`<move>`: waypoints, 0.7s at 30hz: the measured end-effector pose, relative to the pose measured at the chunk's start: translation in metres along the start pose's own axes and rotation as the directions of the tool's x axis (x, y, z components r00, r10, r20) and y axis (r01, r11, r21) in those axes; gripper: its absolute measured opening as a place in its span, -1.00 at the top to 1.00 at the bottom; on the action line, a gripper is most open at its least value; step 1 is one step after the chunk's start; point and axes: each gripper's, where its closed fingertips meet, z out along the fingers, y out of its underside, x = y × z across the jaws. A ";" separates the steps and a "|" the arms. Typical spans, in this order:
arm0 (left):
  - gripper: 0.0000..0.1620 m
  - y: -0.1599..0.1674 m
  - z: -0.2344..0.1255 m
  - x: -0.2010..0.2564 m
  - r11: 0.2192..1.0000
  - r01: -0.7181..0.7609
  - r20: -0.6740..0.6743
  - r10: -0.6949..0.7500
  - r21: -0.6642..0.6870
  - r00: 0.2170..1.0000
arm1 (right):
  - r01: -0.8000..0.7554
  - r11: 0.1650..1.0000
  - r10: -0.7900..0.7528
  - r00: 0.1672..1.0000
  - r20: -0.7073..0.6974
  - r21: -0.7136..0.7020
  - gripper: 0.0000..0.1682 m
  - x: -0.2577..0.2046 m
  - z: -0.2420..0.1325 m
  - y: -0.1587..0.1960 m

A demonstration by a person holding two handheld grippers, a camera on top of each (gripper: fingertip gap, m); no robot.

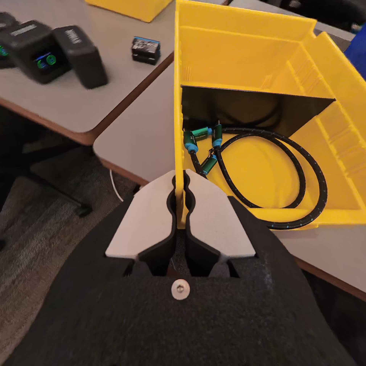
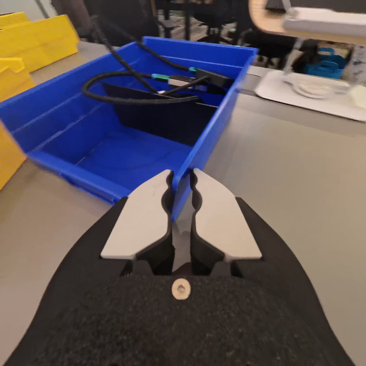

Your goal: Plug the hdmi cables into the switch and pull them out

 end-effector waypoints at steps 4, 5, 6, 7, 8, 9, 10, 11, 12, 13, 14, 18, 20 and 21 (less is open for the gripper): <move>0.96 0.011 -0.018 -0.002 1.000 0.029 0.022 -0.029 0.000 0.999 | 0.064 0.998 -0.064 0.998 0.010 -0.012 0.75 -0.031 0.009 -0.009; 0.96 0.013 -0.020 0.000 1.000 0.029 0.021 -0.029 0.002 0.999 | 0.073 0.997 -0.073 0.997 -0.024 0.012 0.68 -0.031 0.002 -0.016; 0.96 0.015 -0.023 0.003 1.000 0.028 0.021 -0.028 0.009 0.999 | 0.095 0.994 -0.093 0.995 -0.036 0.058 0.64 -0.037 -0.010 -0.024; 0.95 0.017 -0.026 0.007 1.000 0.022 0.017 -0.022 0.019 1.000 | 0.124 0.987 -0.122 0.992 -0.027 0.107 0.64 -0.050 -0.025 -0.031; 0.95 0.019 -0.029 0.011 1.000 0.012 0.012 -0.013 0.027 1.000 | 0.154 0.978 -0.159 0.987 0.024 0.143 0.64 -0.074 -0.040 -0.033; 0.94 0.021 -0.031 0.013 0.999 0.005 0.015 -0.006 0.033 1.000 | 0.175 0.973 -0.194 0.973 0.122 0.153 0.66 -0.109 -0.053 -0.027; 0.94 0.023 -0.033 0.014 0.999 0.001 0.022 -0.002 0.038 1.000 | 0.193 0.973 -0.220 0.943 0.250 0.127 0.65 -0.149 -0.066 -0.013; 0.95 0.023 -0.034 0.015 0.999 -0.001 0.029 0.000 0.042 1.000 | 0.222 0.971 -0.238 0.906 0.350 0.087 0.55 -0.184 -0.075 0.003; 0.94 0.024 -0.035 0.015 0.999 -0.002 0.036 0.000 0.045 0.999 | 0.245 0.967 -0.252 0.888 0.386 0.066 0.47 -0.208 -0.078 0.014; 0.95 0.025 -0.037 0.014 0.999 -0.001 0.043 -0.001 0.045 0.999 | 0.242 0.967 -0.252 0.903 0.347 0.072 0.74 -0.217 -0.075 0.017; 0.95 0.026 -0.039 0.011 0.999 0.003 0.051 -0.005 0.043 0.999 | 0.244 0.966 -0.258 0.914 0.314 0.085 0.94 -0.223 -0.070 0.017; 0.95 0.029 -0.046 -0.001 0.997 0.048 0.044 -0.050 0.055 0.998 | 0.161 0.987 -0.147 0.920 0.363 -0.008 0.75 -0.230 -0.066 0.020; 0.95 0.030 -0.048 -0.003 0.997 0.059 0.038 -0.061 0.059 0.997 | 0.106 0.994 -0.110 0.909 0.403 0.033 0.69 -0.225 -0.083 0.010; 0.95 0.030 -0.049 -0.003 0.996 0.056 0.043 -0.059 0.063 0.997 | 0.092 0.994 -0.109 0.897 0.429 0.060 0.64 -0.227 -0.093 0.008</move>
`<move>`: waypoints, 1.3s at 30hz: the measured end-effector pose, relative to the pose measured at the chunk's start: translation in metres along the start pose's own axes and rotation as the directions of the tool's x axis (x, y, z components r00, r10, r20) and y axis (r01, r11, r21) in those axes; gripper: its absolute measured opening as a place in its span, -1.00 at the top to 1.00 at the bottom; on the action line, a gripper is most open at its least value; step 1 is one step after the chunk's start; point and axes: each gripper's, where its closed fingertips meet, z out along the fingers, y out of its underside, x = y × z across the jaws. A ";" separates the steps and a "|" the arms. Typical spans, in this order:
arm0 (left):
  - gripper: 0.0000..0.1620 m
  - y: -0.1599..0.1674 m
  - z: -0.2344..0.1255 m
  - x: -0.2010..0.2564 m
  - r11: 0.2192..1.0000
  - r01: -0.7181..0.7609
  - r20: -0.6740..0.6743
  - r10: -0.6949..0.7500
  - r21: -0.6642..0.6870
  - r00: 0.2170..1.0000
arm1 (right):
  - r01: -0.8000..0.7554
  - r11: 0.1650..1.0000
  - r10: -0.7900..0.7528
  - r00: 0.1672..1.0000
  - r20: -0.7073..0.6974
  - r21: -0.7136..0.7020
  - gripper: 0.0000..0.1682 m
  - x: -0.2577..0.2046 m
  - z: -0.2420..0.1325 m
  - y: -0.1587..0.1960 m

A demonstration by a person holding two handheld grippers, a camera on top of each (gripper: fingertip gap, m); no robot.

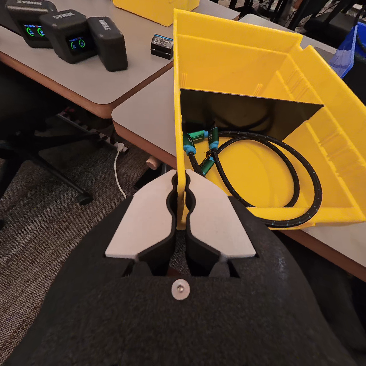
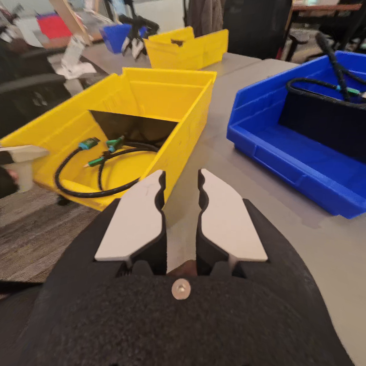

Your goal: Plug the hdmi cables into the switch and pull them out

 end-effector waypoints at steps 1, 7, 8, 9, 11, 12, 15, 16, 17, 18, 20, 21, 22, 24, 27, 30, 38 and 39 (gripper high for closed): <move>0.95 0.000 -0.001 0.000 1.000 -0.009 0.006 0.008 0.007 1.000 | 0.003 1.000 -0.004 0.999 0.040 0.008 0.62 -0.010 -0.004 0.001; 0.96 0.002 -0.003 0.000 1.000 -0.008 -0.001 0.008 0.013 1.000 | 0.009 1.000 -0.010 0.999 -0.041 -0.017 0.88 -0.010 0.008 0.001; 0.96 0.002 -0.003 0.000 1.000 -0.009 -0.004 0.009 0.014 1.000 | -0.004 0.999 0.005 1.000 -0.013 0.036 0.75 -0.012 0.001 -0.009; 0.96 0.002 -0.003 0.000 1.000 -0.014 -0.003 0.014 0.017 1.000 | 0.003 0.998 -0.004 1.000 0.015 0.070 0.67 -0.016 -0.006 -0.015; 0.96 0.001 -0.003 0.000 0.999 -0.027 0.007 0.026 0.024 1.000 | 0.043 0.994 -0.044 0.999 0.007 0.099 0.67 -0.019 -0.019 -0.017; 0.96 0.001 -0.003 0.000 0.999 -0.034 0.012 0.033 0.028 0.999 | 0.044 0.996 -0.047 0.998 0.031 0.078 0.67 -0.026 -0.020 -0.011; 0.95 0.001 -0.001 0.005 0.999 -0.031 -0.011 0.032 0.027 0.999 | 0.022 0.997 -0.020 1.000 0.018 -0.080 0.58 -0.032 0.005 0.028; 0.95 0.002 -0.001 0.008 0.999 -0.032 -0.028 0.033 0.024 0.999 | 0.017 0.994 -0.017 1.000 0.006 -0.111 0.62 -0.031 0.015 0.037; 0.94 0.002 -0.002 0.011 0.999 -0.039 -0.042 0.039 0.022 0.998 | 0.014 0.993 -0.015 1.000 -0.015 -0.118 0.79 -0.028 0.023 0.040; 0.94 0.003 -0.003 0.014 0.999 -0.043 -0.056 0.044 0.022 0.997 | 0.028 0.994 -0.035 0.997 -0.063 -0.109 0.88 -0.021 0.027 0.039; 0.94 0.003 -0.008 0.018 0.998 -0.052 -0.065 0.054 0.043 0.996 | 0.079 0.994 -0.086 0.991 -0.102 -0.073 0.92 -0.015 0.024 0.025; 0.94 -0.001 -0.013 0.020 0.995 -0.062 -0.060 0.067 0.071 0.996 | 0.094 0.995 -0.097 0.990 -0.099 -0.032 0.93 -0.017 0.018 0.014; 0.95 -0.005 -0.019 0.024 0.993 -0.065 -0.063 0.071 0.095 0.995 | 0.117 0.993 -0.115 0.988 -0.101 0.012 0.93 -0.018 0.011 0.002; 0.95 -0.016 -0.033 0.034 0.990 -0.042 -0.083 0.054 0.138 0.995 | 0.187 0.980 -0.177 0.975 -0.131 0.066 0.93 -0.017 -0.005 -0.020; 0.93 -0.046 -0.063 0.062 0.956 -0.106 -0.059 0.127 0.272 0.990 | 0.258 0.952 -0.226 0.956 -0.186 0.168 0.95 -0.006 -0.035 -0.054; 0.94 -0.076 -0.084 0.110 0.916 -0.139 -0.085 0.183 0.376 0.979 | 0.296 0.921 -0.229 0.937 -0.263 0.254 0.95 0.023 -0.075 -0.084; 0.93 -0.070 -0.069 0.358 0.900 -0.208 -0.471 0.384 0.383 0.794 | 0.257 0.937 -0.083 0.824 -0.561 0.238 0.94 0.199 -0.232 -0.076; 0.93 -0.060 -0.066 0.394 0.893 -0.236 -0.504 0.416 0.383 0.757 | 0.235 0.949 -0.062 0.790 -0.610 0.208 0.94 0.225 -0.255 -0.065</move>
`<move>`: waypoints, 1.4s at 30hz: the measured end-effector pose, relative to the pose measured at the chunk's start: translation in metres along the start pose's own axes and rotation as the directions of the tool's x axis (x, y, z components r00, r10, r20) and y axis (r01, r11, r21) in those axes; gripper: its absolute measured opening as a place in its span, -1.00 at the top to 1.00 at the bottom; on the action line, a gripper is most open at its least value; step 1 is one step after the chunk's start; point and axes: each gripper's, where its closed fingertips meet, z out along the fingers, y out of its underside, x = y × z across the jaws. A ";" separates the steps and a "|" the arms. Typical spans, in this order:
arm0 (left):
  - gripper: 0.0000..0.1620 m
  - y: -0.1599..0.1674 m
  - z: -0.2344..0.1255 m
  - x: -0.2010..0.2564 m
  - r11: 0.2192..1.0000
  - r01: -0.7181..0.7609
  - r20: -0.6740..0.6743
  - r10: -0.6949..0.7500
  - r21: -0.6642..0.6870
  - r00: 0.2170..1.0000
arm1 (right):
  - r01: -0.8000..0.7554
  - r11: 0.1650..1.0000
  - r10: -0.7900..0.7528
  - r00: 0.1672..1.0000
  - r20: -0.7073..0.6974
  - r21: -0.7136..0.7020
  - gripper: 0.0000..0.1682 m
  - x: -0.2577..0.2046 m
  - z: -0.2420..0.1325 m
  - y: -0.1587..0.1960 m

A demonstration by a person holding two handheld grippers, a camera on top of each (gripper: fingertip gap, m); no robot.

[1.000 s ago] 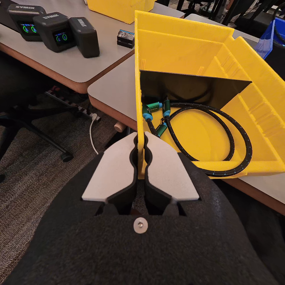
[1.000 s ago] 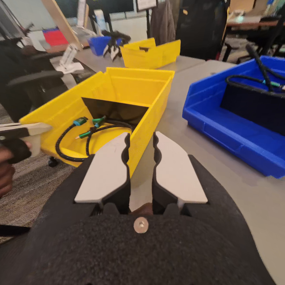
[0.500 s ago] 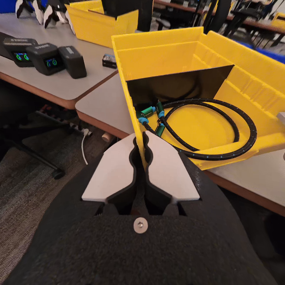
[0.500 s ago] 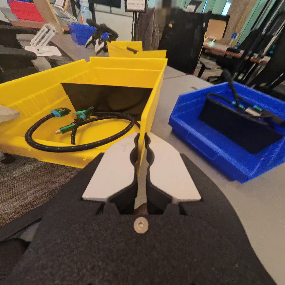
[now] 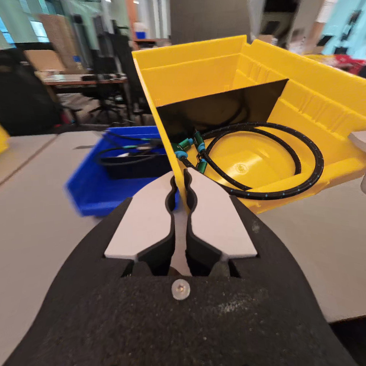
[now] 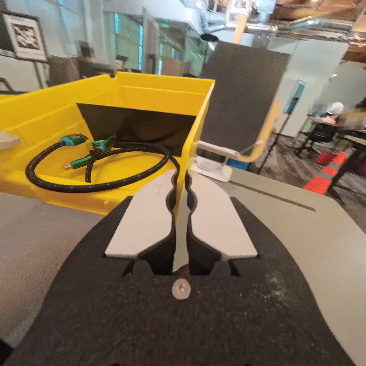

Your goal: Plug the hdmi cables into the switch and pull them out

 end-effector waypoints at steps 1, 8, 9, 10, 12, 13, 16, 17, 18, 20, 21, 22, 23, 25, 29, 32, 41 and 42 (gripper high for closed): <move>0.93 0.004 0.023 0.032 1.000 -0.022 -0.055 0.021 -0.018 0.998 | -0.004 0.999 0.001 0.998 -0.070 -0.043 0.94 0.034 -0.006 0.014; 0.94 0.066 0.153 0.235 0.972 -0.156 -0.297 0.100 -0.174 0.950 | -0.248 0.931 0.113 0.895 -0.432 -0.269 0.97 0.234 -0.047 0.160; 0.93 0.074 0.164 0.255 0.967 -0.163 -0.316 0.096 -0.193 0.944 | -0.265 0.921 0.118 0.890 -0.441 -0.287 0.97 0.254 -0.050 0.174; 0.93 0.081 0.173 0.272 0.964 -0.156 -0.331 0.078 -0.215 0.940 | -0.285 0.912 0.138 0.889 -0.436 -0.294 0.97 0.272 -0.052 0.185; 0.90 0.090 0.183 0.301 0.961 -0.086 -0.369 -0.018 -0.263 0.929 | -0.277 0.912 0.138 0.902 -0.410 -0.303 0.97 0.302 -0.051 0.197; 0.86 0.094 0.186 0.316 0.956 -0.049 -0.400 -0.075 -0.290 0.913 | -0.258 0.912 0.117 0.908 -0.402 -0.319 0.97 0.318 -0.050 0.202; 0.76 0.104 0.190 0.347 0.943 -0.062 -0.469 -0.106 -0.328 0.877 | -0.384 0.851 0.233 0.888 -0.398 -0.359 0.97 0.352 -0.044 0.230; 0.75 0.104 0.190 0.351 0.944 -0.065 -0.483 -0.105 -0.322 0.869 | -0.394 0.843 0.257 0.893 -0.369 -0.366 0.97 0.357 -0.041 0.234; 0.73 0.104 0.189 0.354 0.945 -0.069 -0.500 -0.107 -0.321 0.860 | -0.388 0.842 0.256 0.898 -0.357 -0.374 0.97 0.361 -0.039 0.235; 0.71 0.103 0.187 0.355 0.941 -0.078 -0.529 -0.114 -0.328 0.841 | -0.380 0.842 0.239 0.900 -0.365 -0.384 0.97 0.363 -0.038 0.236; 0.66 0.102 0.184 0.355 0.937 -0.081 -0.551 -0.128 -0.340 0.825 | -0.384 0.842 0.241 0.896 -0.373 -0.379 0.97 0.361 -0.040 0.236; 0.63 0.097 0.178 0.351 0.934 -0.076 -0.574 -0.149 -0.348 0.805 | -0.387 0.842 0.246 0.895 -0.371 -0.376 0.97 0.358 -0.041 0.236; 0.62 0.090 0.168 0.343 0.936 -0.057 -0.597 -0.175 -0.348 0.783 | -0.386 0.843 0.244 0.895 -0.373 -0.376 0.97 0.354 -0.044 0.235; 0.57 0.069 0.145 0.310 0.946 0.002 -0.626 -0.217 -0.325 0.749 | -0.341 0.869 0.195 0.902 -0.386 -0.358 0.83 0.353 -0.052 0.224; 0.40 0.030 0.104 0.182 0.966 0.090 -0.539 -0.211 -0.242 0.815 | -0.280 0.912 0.124 0.885 -0.448 -0.300 0.73 0.351 -0.077 0.182; 0.39 0.010 0.083 0.037 0.989 0.058 -0.274 -0.095 -0.137 0.957 | -0.188 0.943 0.073 0.922 -0.380 -0.273 0.73 0.309 -0.069 0.145; 0.24 0.075 0.057 -0.225 0.933 0.036 0.080 -0.008 -0.359 0.997 | -0.147 0.941 0.245 0.919 0.309 -0.306 0.66 -0.051 0.043 0.104; 0.24 0.082 0.067 -0.229 0.927 0.048 0.061 -0.027 -0.371 0.998 | -0.151 0.938 0.260 0.901 0.347 -0.312 0.66 -0.084 0.058 0.102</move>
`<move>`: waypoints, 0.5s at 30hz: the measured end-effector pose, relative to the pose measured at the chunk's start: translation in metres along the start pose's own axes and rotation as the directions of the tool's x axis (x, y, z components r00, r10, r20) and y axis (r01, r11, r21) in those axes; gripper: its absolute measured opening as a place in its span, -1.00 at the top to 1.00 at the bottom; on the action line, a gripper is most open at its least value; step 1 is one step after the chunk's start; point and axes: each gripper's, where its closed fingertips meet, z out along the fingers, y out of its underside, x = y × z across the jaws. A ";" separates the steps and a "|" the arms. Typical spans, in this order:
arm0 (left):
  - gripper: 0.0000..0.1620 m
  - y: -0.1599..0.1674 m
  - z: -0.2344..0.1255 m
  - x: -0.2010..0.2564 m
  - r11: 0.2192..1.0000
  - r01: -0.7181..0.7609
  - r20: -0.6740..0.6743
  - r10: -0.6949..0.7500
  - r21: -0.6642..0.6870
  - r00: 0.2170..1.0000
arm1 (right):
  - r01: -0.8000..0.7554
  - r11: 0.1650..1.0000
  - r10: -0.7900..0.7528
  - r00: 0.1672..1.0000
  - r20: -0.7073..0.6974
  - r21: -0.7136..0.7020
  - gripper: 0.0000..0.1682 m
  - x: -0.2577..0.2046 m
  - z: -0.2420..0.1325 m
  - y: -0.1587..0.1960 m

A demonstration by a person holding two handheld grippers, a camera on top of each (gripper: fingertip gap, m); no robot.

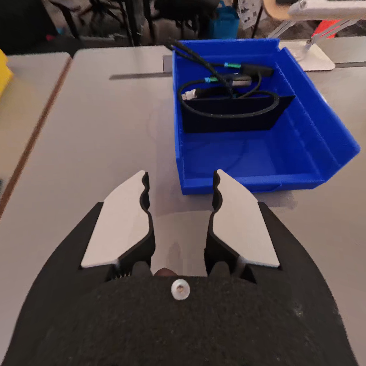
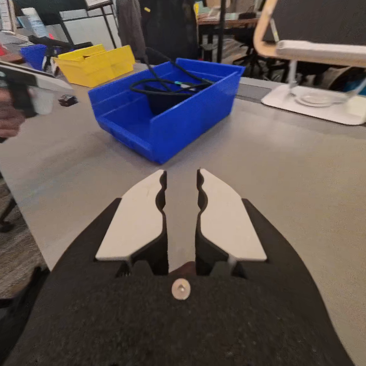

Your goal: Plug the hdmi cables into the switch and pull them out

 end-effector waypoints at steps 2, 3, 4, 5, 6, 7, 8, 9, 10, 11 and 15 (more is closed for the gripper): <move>0.28 0.005 0.028 -0.004 0.999 0.016 -0.033 -0.017 -0.032 0.999 | -0.021 0.999 0.023 0.999 0.046 -0.031 0.60 -0.035 0.049 -0.003; 0.29 0.010 0.042 -0.004 0.998 0.022 -0.049 -0.025 -0.064 0.998 | -0.032 0.998 0.032 0.999 0.014 -0.055 0.56 -0.041 0.073 -0.004; 0.31 0.014 0.053 -0.003 0.996 0.027 -0.058 -0.032 -0.086 0.998 | -0.046 0.995 0.044 0.999 -0.031 -0.087 0.53 -0.043 0.095 -0.003; 0.39 0.017 0.062 -0.002 0.995 0.039 -0.061 -0.045 -0.094 0.997 | -0.052 0.991 0.043 0.996 -0.074 -0.122 0.51 -0.043 0.115 -0.001; 0.56 0.019 0.067 0.001 0.994 0.055 -0.070 -0.061 -0.090 0.996 | -0.052 0.987 0.034 0.992 -0.122 -0.151 0.52 -0.042 0.130 0.002; 0.81 0.019 0.068 0.002 0.995 0.066 -0.066 -0.071 -0.074 0.995 | -0.055 0.982 0.026 0.987 -0.158 -0.183 0.60 -0.041 0.143 0.006; 0.96 0.019 0.067 0.001 0.996 0.067 -0.047 -0.070 -0.062 0.996 | -0.060 0.977 0.015 0.977 -0.212 -0.206 0.64 -0.038 0.150 0.009; 0.96 0.021 0.064 -0.001 0.996 0.062 -0.035 -0.064 -0.070 0.997 | -0.061 0.976 -0.002 0.958 -0.287 -0.210 0.82 -0.031 0.151 0.009; 0.96 0.025 0.058 -0.005 0.994 0.063 -0.017 -0.065 -0.088 0.998 | -0.059 0.976 -0.008 0.952 -0.305 -0.211 0.85 -0.032 0.152 0.007; 0.96 0.029 0.050 -0.010 0.993 0.070 0.003 -0.070 -0.095 0.998 | -0.065 0.975 -0.001 0.955 -0.296 -0.214 0.85 -0.039 0.153 0.007; 0.96 0.046 0.021 -0.035 0.994 0.087 0.064 -0.083 -0.062 0.995 | -0.032 0.983 -0.027 0.950 -0.311 -0.182 0.90 -0.071 0.158 0.010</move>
